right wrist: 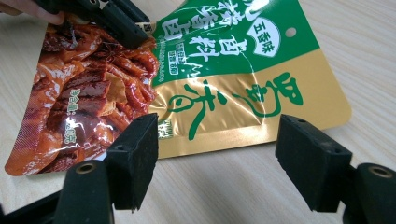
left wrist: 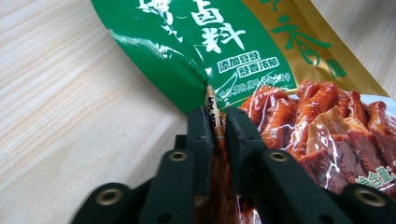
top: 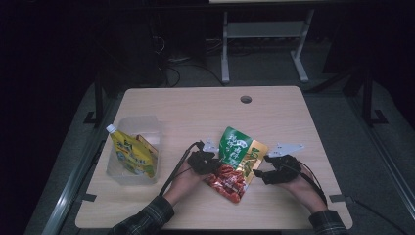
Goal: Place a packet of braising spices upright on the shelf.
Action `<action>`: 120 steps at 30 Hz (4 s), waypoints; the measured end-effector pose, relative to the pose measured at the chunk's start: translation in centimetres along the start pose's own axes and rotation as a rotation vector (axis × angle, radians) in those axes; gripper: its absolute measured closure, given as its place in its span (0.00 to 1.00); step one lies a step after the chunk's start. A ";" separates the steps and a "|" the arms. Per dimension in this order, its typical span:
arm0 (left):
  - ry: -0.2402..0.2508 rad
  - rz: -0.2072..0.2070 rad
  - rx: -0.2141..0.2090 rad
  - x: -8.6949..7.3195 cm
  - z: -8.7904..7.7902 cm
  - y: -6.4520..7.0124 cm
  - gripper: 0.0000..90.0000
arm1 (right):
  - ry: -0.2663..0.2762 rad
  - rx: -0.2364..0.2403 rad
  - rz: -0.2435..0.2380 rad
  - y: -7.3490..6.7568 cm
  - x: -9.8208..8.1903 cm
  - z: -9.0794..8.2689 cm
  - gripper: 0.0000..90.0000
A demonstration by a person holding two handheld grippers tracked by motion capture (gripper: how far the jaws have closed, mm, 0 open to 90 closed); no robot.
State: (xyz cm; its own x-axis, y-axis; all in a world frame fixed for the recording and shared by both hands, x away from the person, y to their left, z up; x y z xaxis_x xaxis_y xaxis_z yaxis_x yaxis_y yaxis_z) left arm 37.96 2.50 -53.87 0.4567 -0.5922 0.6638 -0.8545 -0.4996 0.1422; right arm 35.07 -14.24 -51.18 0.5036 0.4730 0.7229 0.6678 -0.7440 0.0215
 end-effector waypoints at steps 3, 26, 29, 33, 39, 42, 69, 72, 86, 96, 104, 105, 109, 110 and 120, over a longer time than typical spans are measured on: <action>0.008 0.000 -0.014 0.0 -0.1 -0.1 0.94 | 0.000 0.001 0.009 0.0 0.0 -0.1 0.32; 0.166 -0.017 -0.025 1.6 -5.0 -1.0 1.00 | 0.026 0.072 0.101 -0.2 0.6 -0.1 0.27; 0.185 -0.005 -0.020 1.7 -5.8 -1.0 1.00 | 0.027 0.081 0.101 -0.4 0.9 0.0 0.27; 0.226 -0.019 -0.017 2.1 -7.2 -1.0 1.00 | 0.008 0.088 0.108 -0.6 0.8 0.5 0.25; 0.296 -0.040 -0.018 2.6 -9.1 -1.1 1.00 | 0.018 0.131 0.124 -0.9 1.3 0.8 0.24; 0.329 -0.053 -0.048 3.0 -9.9 -0.7 1.00 | 0.053 0.197 0.143 -1.8 2.4 1.5 0.24; 0.337 -0.093 0.021 2.8 -9.5 -0.8 0.81 | 0.289 0.330 0.121 -1.6 7.7 -0.4 1.00; 0.311 -0.097 0.010 2.4 -9.4 -0.3 0.63 | 0.304 0.346 0.105 -2.0 8.3 -0.9 1.00; 0.156 0.016 -0.123 -2.0 -8.9 4.9 0.33 | 0.301 0.320 0.015 -3.8 14.1 -0.2 1.00; 0.117 0.047 -0.135 -4.5 -9.4 5.8 0.23 | 0.316 0.330 -0.028 -5.8 20.8 1.1 1.00; 0.066 0.084 -0.149 -5.3 -8.0 6.7 0.17 | 0.330 0.366 -0.083 -8.6 26.0 2.3 1.00; 0.066 0.084 -0.149 -5.3 -8.0 6.7 0.17 | 0.330 0.366 -0.083 -8.6 26.0 2.3 1.00; 0.054 0.111 -0.151 -5.4 -7.7 6.6 0.17 | 0.338 0.387 -0.118 -10.8 29.3 3.3 1.00; 0.056 0.103 -0.152 -5.4 -7.7 6.6 0.17 | 0.339 0.390 -0.123 -11.1 29.7 3.5 1.00; 0.067 0.108 -0.153 -5.3 -7.8 6.5 0.17 | 0.330 0.422 -0.157 -14.8 33.3 7.5 1.00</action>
State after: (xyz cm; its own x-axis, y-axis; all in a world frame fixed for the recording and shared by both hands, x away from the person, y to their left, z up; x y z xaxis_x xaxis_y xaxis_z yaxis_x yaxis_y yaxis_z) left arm 28.10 7.34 -50.70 0.3476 -0.5910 0.7279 -0.9275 -0.3305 0.1745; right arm 46.04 16.08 -32.65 0.2275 0.3400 0.9125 0.9166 -0.3912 -0.0827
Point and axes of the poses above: each handheld gripper's, and its own axes: z roughly forward along the jaws, x roughly out of its top, y roughly to its right, the point moved 10 cm from there along z, roughly forward along the jaws, and after that the axes turned 6 degrees about -x, right-handed, at the moved point
